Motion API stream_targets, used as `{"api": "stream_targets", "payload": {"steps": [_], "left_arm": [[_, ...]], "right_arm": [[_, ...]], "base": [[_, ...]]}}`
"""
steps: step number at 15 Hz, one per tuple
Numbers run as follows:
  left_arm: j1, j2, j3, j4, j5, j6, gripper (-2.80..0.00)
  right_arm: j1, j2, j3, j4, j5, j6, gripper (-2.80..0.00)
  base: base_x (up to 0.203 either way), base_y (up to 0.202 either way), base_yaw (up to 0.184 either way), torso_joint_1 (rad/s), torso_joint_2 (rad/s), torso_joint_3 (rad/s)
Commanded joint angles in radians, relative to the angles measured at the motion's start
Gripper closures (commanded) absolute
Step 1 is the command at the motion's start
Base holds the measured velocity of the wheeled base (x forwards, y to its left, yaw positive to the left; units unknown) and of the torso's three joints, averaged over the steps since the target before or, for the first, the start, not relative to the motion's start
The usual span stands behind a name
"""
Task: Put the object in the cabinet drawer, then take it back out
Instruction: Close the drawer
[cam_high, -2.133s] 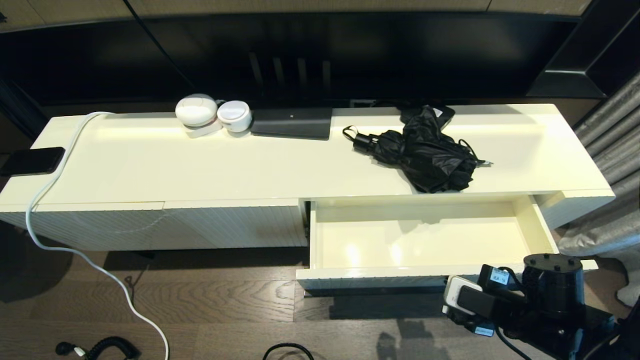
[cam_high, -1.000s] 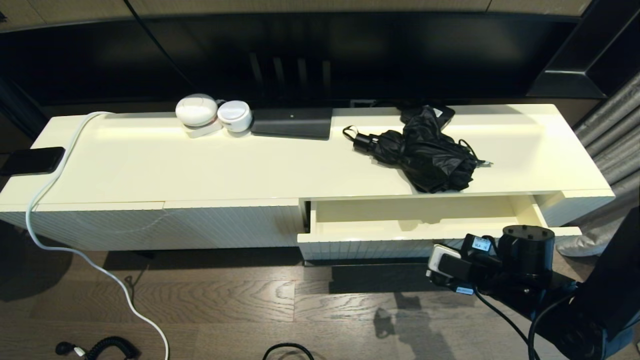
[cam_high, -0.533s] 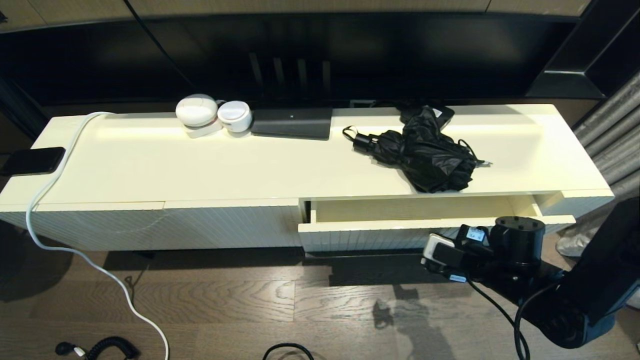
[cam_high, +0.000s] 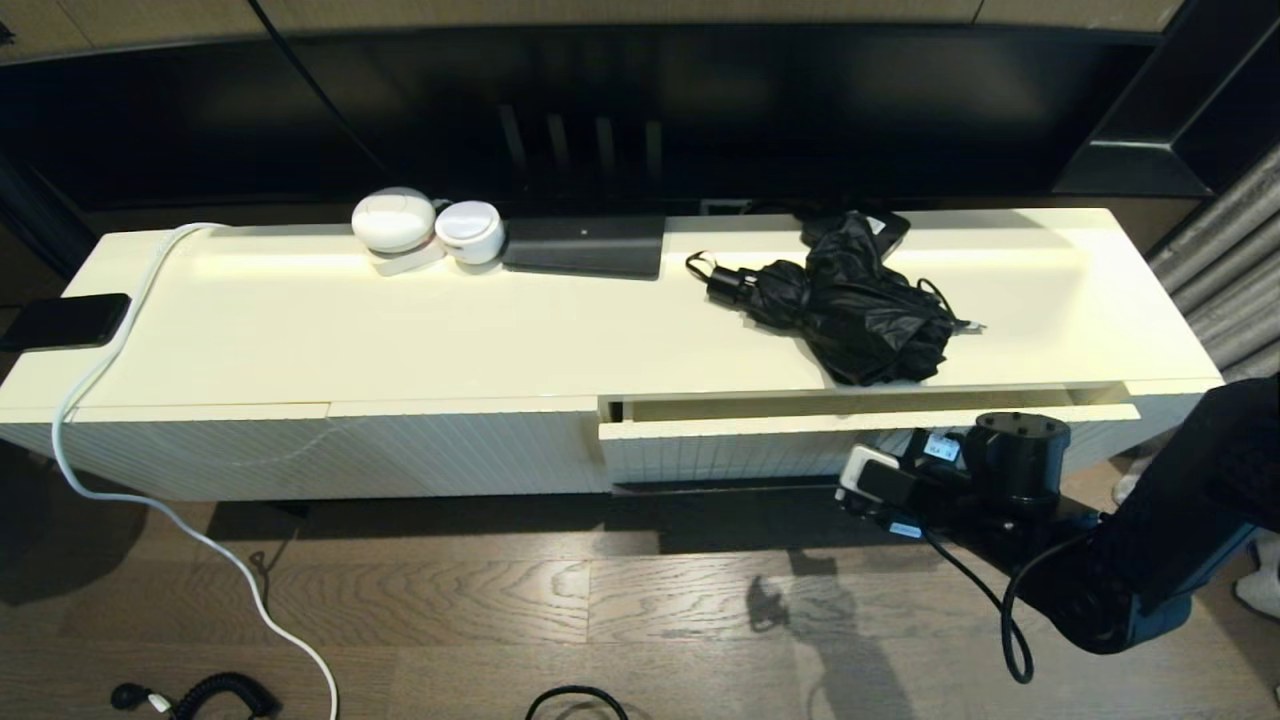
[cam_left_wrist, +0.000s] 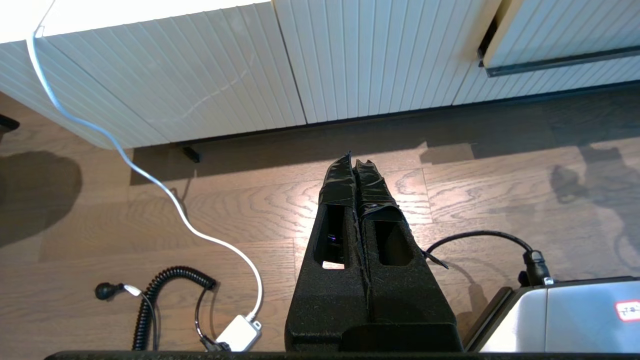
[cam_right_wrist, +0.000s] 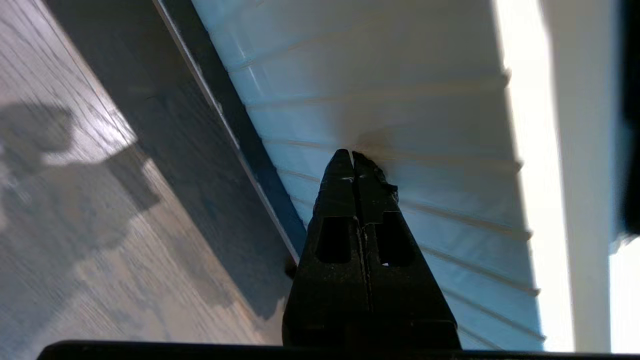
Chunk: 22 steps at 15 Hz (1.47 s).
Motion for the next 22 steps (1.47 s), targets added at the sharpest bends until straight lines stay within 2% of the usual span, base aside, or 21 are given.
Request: {"api": "stream_targets", "payload": {"steps": [1, 9, 15, 18, 22], "left_arm": [[-0.001, 0.0, 0.0, 0.0, 0.0, 0.001, 0.0], [0.0, 0.0, 0.0, 0.0, 0.0, 0.001, 0.0], [-0.001, 0.0, 0.0, 0.0, 0.0, 0.001, 0.0], [-0.001, 0.0, 0.0, 0.0, 0.0, 0.001, 0.0], [-0.001, 0.0, 0.0, -0.002, 0.0, 0.001, 0.0]], "right_arm": [[-0.002, 0.014, -0.017, -0.009, 0.0, -0.006, 0.0], [-0.021, 0.057, -0.114, 0.005, 0.002, -0.006, 0.0], [-0.028, 0.033, -0.111, 0.047, 0.002, -0.006, 0.0], [-0.029, -0.135, -0.035, 0.154, 0.0, 0.0, 0.0], [-0.042, -0.406, 0.018, 0.442, -0.005, 0.042, 0.0]], "base": [[0.0, 0.0, 0.0, 0.0, 0.0, 0.0], [0.0, 0.0, 0.0, 0.0, 0.0, 0.0], [0.0, 0.0, 0.0, 0.0, 0.0, 0.0], [0.0, 0.0, 0.0, 0.0, 0.0, 0.0], [0.0, 0.0, 0.0, 0.0, 0.0, 0.0]]}}
